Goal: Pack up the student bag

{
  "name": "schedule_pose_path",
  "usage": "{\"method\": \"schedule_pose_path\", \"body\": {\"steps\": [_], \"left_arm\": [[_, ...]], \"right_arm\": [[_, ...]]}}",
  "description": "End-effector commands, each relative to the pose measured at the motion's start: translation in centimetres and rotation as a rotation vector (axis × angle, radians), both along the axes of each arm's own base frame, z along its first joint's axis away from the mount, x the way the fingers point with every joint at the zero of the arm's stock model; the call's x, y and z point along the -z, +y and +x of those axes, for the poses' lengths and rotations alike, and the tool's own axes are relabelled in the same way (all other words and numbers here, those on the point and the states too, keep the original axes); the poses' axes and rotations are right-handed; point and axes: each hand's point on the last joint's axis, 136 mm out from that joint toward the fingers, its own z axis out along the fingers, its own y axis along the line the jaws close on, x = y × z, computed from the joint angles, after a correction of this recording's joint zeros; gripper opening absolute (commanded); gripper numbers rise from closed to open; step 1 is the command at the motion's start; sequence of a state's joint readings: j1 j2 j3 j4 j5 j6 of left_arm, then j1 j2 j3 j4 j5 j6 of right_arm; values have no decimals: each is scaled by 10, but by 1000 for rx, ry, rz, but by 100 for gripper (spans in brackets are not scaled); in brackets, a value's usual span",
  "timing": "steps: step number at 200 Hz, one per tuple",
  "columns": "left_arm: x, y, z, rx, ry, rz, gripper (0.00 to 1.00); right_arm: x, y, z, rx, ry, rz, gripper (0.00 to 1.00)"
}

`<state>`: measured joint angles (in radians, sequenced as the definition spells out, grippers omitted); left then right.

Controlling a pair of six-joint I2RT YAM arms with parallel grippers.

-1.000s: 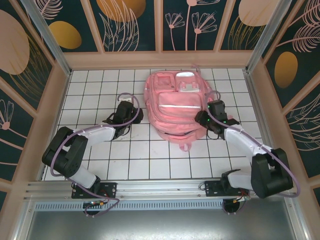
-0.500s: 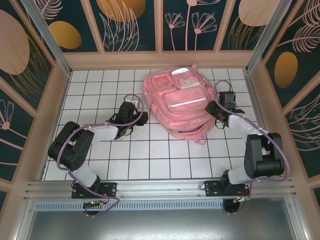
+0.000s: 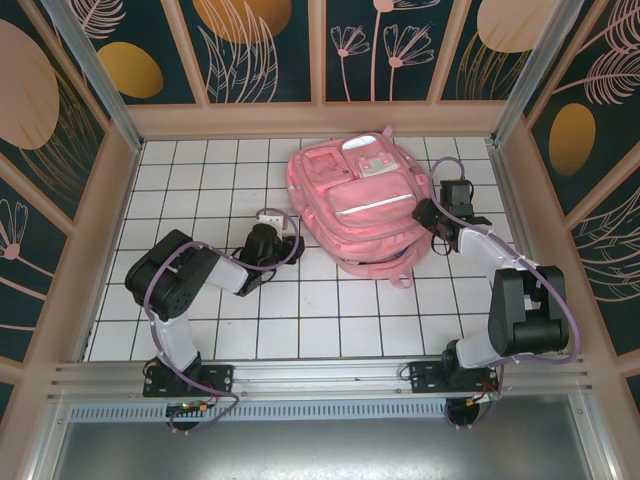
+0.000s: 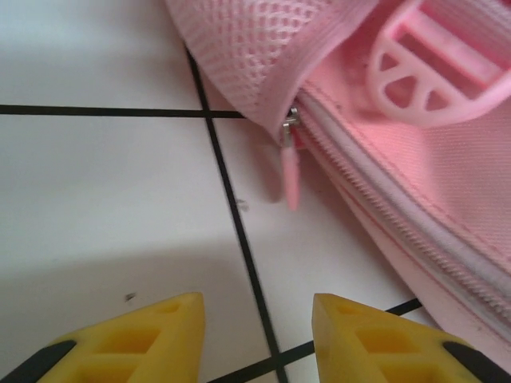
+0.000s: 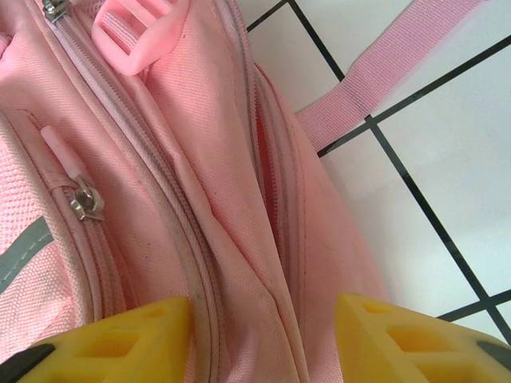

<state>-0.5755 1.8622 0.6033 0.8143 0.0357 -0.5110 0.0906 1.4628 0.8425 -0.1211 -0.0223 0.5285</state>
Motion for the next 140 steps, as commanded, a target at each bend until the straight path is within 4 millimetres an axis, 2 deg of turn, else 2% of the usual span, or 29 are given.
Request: {"method": "schedule_pose_path", "body": {"steps": [1, 52, 109, 116, 128, 140], "left_arm": [[-8, -11, 11, -14, -43, -50, 39], [4, -18, 26, -33, -33, -40, 38], [7, -24, 41, -43, -56, -13, 29], [6, -23, 43, -45, -62, -8, 23], [4, -22, 43, -48, -70, 1, 2], [2, -19, 41, -54, -73, 9, 0]], "right_arm": [[-15, 2, 10, -14, -61, 14, 51], [-13, 5, 9, -22, -56, 25, 51], [-13, 6, 8, -25, -53, 27, 51], [-13, 6, 8, -25, -54, 27, 51], [-13, 5, 8, -23, -55, 26, 51], [-14, 5, 8, -23, -58, 26, 51]]}}
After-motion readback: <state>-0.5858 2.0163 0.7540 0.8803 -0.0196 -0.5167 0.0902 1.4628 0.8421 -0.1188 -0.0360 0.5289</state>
